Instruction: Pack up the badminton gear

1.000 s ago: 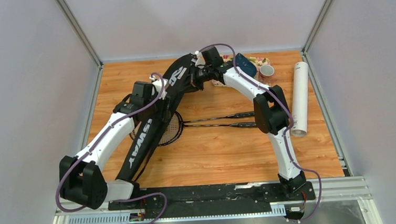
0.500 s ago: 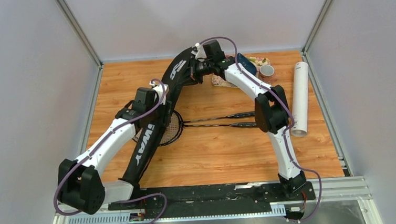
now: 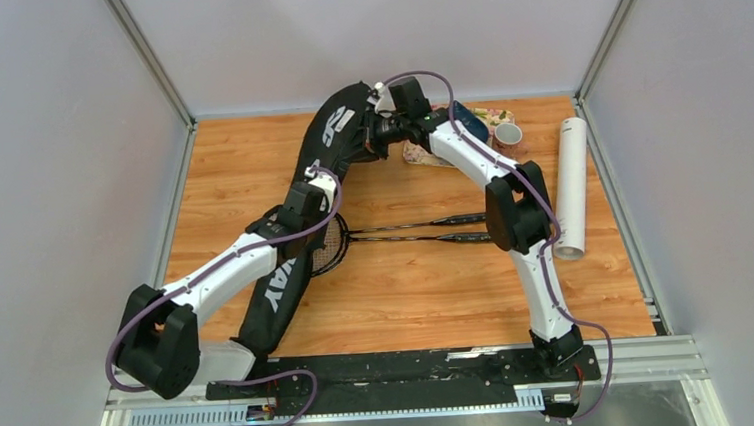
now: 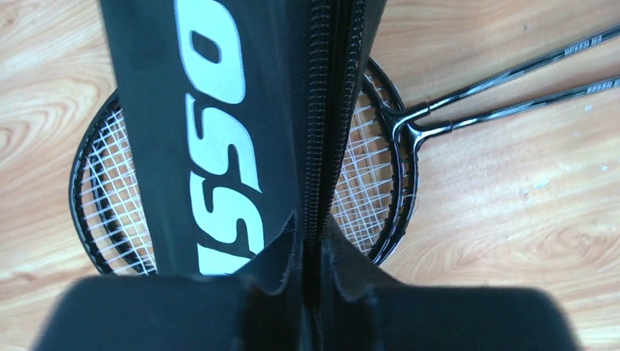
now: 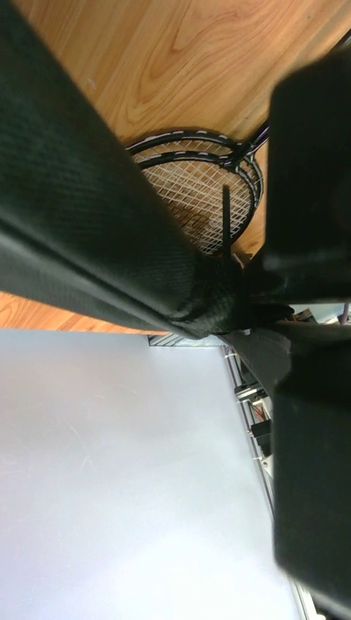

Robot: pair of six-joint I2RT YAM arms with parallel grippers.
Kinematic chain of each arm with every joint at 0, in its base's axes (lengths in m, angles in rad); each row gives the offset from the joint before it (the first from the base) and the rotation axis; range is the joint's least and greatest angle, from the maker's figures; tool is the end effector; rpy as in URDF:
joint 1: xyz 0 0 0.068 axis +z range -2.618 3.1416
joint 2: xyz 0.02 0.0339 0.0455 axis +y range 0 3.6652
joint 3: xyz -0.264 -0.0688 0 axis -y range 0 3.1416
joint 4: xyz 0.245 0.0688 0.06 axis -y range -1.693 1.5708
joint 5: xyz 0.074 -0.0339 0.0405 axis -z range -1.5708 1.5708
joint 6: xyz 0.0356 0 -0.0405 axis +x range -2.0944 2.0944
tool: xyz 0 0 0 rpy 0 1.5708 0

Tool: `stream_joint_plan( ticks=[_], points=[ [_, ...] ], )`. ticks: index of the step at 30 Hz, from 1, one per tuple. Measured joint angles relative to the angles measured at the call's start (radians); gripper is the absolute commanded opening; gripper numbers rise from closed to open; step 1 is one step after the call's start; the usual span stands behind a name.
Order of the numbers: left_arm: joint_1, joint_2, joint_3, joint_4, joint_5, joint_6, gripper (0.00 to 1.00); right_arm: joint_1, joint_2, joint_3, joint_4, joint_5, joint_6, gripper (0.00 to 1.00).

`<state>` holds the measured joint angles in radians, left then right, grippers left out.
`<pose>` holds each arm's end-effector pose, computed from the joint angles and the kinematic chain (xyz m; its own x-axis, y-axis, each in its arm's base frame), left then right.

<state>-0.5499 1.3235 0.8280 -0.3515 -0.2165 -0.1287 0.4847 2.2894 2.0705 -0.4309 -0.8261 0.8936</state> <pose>0.2354 -0.1354 0.2243 -0.6835 0.2719 -0.6774 0.3039 0.9498 0.0746 0.4515 0.2674 0.2582 -0.9853 0.0781 -0.1522 -0.1053 0.4245 0.8993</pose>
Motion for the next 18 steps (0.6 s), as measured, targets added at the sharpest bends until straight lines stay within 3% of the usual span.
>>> stream_joint_plan(
  ticks=[1, 5, 11, 18],
  points=[
    [0.000, 0.002, 0.000, 0.004, -0.007, -0.003, 0.00, 0.000, 0.000, -0.002, 0.003, -0.002, 0.000, 0.35],
    [0.001, -0.002, -0.001, 0.015, -0.006, -0.019, 0.00, -0.002, -0.020, -0.105, 0.100, -0.014, 0.013, 0.57],
    [0.021, -0.035, -0.018, 0.048, 0.052, -0.061, 0.00, 0.002, -0.115, -0.407, 0.260, -0.018, 0.039, 0.56],
    [0.030, -0.038, -0.018, 0.072, 0.103, -0.093, 0.00, 0.055, -0.193, -0.565, 0.430, -0.022, 0.099, 0.57]
  ],
)
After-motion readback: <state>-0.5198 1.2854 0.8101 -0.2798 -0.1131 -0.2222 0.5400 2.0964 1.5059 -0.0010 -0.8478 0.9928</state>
